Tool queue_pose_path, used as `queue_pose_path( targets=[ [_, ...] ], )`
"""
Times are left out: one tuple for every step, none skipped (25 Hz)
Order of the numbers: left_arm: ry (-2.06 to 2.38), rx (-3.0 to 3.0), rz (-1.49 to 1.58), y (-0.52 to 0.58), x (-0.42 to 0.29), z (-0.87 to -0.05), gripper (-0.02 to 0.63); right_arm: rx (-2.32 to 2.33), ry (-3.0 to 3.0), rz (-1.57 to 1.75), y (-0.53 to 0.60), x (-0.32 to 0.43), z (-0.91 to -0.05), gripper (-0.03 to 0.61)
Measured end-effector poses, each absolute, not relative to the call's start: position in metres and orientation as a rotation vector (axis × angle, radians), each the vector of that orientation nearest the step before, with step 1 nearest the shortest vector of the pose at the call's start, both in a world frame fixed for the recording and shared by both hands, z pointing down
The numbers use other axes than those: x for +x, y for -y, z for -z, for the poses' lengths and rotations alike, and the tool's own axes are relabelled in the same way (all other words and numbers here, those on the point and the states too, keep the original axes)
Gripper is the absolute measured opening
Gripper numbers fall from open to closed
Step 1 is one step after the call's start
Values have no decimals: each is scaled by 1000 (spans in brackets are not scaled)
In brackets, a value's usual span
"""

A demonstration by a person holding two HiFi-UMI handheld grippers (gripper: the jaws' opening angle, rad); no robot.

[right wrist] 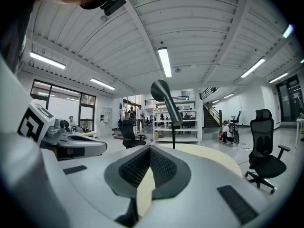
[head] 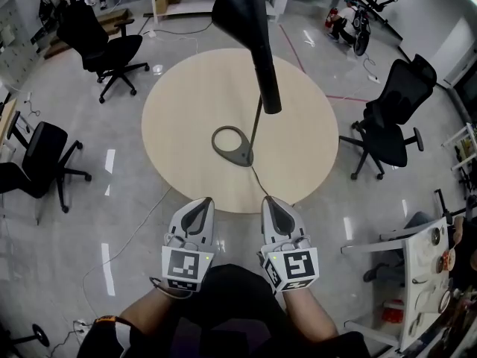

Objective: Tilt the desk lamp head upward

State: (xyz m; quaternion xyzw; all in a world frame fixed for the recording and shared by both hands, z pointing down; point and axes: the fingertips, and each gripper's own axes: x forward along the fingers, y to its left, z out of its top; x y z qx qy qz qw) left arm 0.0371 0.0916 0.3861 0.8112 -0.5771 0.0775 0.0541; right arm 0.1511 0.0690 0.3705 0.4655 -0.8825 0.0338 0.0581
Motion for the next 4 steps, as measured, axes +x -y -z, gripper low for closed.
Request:
queue_pose_path(
  targets=[
    [1751,2465,-236,-93,37,-386,46,1412,2673,-103,-70,151,-370,9],
    [1749,2466,-237,-94,37,-386,46,1414,2671,-103,-70,151,-370,9],
    [1746,2467,-238,-95,37,-386,46,1416,2668,-103,-71,152,-370,9],
    [1744,2468,-239,-96,37,-386,46,1419,2666,-104,-71,153,-370,9]
  ],
)
